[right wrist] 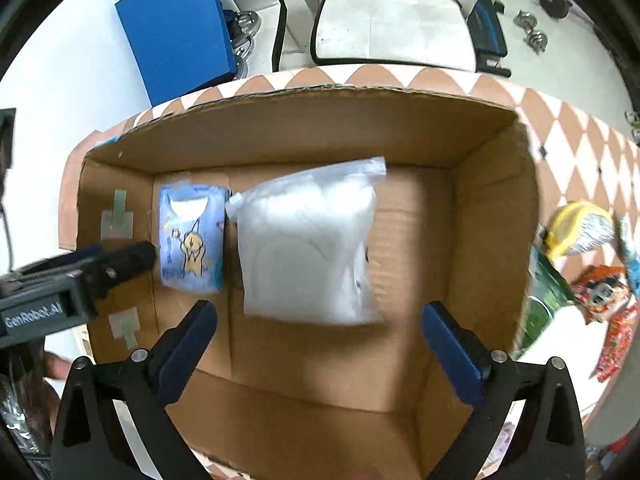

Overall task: Organize soft objects
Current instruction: 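Carry both items into the cardboard box and open both tools, then grasp the green snack bag with the left tool while the right tool grasps the red snack bag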

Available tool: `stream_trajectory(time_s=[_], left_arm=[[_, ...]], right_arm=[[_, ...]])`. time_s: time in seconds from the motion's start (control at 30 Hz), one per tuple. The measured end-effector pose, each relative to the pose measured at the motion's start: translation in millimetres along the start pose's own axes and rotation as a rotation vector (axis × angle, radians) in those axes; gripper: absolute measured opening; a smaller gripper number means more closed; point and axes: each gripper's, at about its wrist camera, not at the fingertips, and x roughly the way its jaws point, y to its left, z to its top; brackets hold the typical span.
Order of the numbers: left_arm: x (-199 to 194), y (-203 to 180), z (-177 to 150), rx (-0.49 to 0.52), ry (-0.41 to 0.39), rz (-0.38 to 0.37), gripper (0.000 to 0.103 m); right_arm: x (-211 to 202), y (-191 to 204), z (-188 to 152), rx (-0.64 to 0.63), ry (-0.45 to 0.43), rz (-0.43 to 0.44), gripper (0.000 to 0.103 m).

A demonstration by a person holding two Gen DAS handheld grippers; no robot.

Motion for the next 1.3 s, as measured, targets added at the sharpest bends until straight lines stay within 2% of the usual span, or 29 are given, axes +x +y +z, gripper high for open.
stream_trajectory(time_s=[0.23, 0.47, 0.73, 0.97, 1.13, 1.3], left_arm=[[-35.8, -2.5, -52.0, 0.034, -0.155, 0.066, 0.101], [-61.8, -8.8, -100.3, 0.048, -0.267, 0.094, 0.101], [-82.0, -12.5, -139.0, 0.023, -0.314, 0.107, 0.101], [-100.2, -21.2, -162.0, 0.004, -0.324, 0.098, 0.101], [-120.4, -64.5, -161.1, 0.084, -0.374, 0.14, 0.101], [-125.9, -143.6, -146.3, 0.246, -0.383, 0.151, 0.101]], right_arm=[[-22.0, 3.3, -43.1, 0.008, -0.066, -0.045, 0.103], [-49.0, 5.6, -88.6, -0.006, -0.16, -0.105, 0.103], [-81.3, 9.3, -130.0, -0.036, -0.236, -0.086, 0.103], [-99.6, 9.8, -149.1, -0.053, -0.246, -0.02, 0.103], [-118.2, -15.3, -153.9, -0.027, -0.256, 0.032, 0.103], [-140.8, -89.0, -158.6, 0.05, -0.258, 0.003, 0.103]])
